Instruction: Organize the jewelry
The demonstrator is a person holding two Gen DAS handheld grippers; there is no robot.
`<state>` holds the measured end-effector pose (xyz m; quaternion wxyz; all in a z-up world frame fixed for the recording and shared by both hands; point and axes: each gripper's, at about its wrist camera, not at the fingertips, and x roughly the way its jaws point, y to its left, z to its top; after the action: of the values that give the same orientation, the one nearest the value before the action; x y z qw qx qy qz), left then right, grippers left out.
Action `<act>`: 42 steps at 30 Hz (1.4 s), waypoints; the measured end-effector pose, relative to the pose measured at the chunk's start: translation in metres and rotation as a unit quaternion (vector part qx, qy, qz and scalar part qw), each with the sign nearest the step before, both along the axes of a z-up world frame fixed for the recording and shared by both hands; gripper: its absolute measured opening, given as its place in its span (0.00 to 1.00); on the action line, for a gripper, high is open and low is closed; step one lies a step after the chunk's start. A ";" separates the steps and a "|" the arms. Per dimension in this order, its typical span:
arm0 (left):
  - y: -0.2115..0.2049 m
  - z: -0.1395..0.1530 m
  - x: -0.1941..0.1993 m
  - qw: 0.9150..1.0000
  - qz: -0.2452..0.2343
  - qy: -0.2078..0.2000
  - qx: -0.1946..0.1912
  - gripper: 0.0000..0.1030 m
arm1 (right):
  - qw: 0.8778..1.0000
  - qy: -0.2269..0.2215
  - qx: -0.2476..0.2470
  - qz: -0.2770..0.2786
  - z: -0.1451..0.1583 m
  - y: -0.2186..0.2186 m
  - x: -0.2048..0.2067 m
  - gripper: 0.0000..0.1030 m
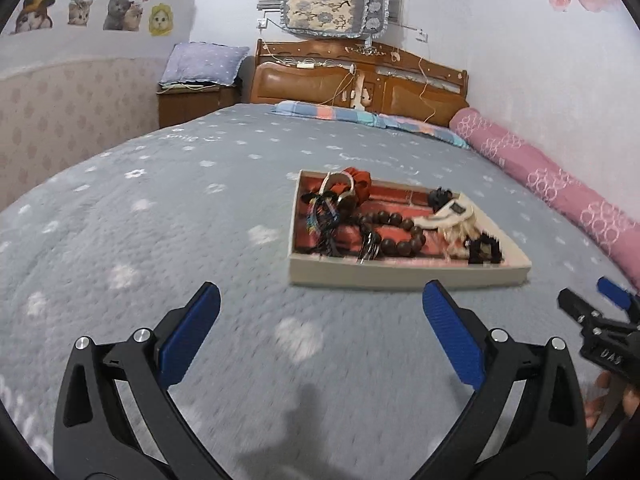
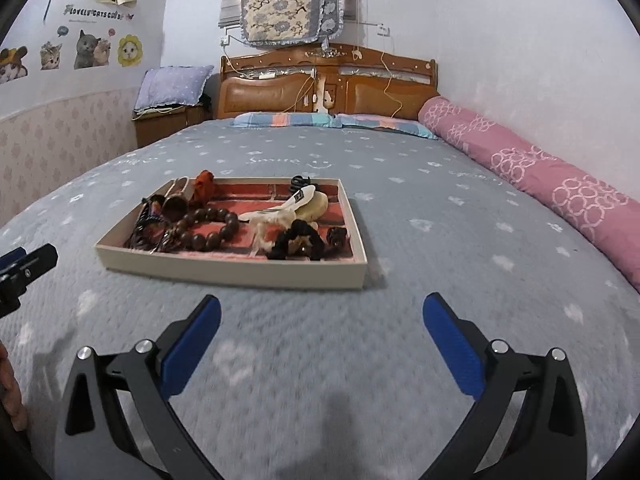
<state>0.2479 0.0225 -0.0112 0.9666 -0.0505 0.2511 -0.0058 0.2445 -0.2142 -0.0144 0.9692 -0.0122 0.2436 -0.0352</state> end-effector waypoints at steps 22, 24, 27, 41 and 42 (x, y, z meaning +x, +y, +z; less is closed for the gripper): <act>-0.007 0.006 -0.133 0.995 -0.012 -0.070 0.062 0.95 | 0.999 -0.046 0.011 0.003 0.005 0.007 -0.133 0.96; -0.007 0.007 -0.138 0.995 -0.008 -0.079 0.064 0.95 | 0.999 -0.051 0.007 0.007 0.005 0.011 -0.135 0.96; -0.006 0.006 -0.141 0.994 -0.008 -0.086 0.060 0.95 | 0.998 -0.069 -0.002 0.008 0.005 0.016 -0.141 0.96; -0.008 0.003 -0.138 0.994 -0.004 -0.079 0.068 0.95 | 0.997 -0.075 0.000 0.006 0.001 0.017 -0.142 0.96; -0.009 0.003 -0.138 0.994 -0.003 -0.080 0.070 0.95 | 0.997 -0.075 -0.001 0.006 0.001 0.017 -0.142 0.96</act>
<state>0.1099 0.0139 -0.0087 0.9847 0.0190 0.1731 0.0052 0.1021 -0.1974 -0.0134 0.9849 -0.0117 0.1700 -0.0298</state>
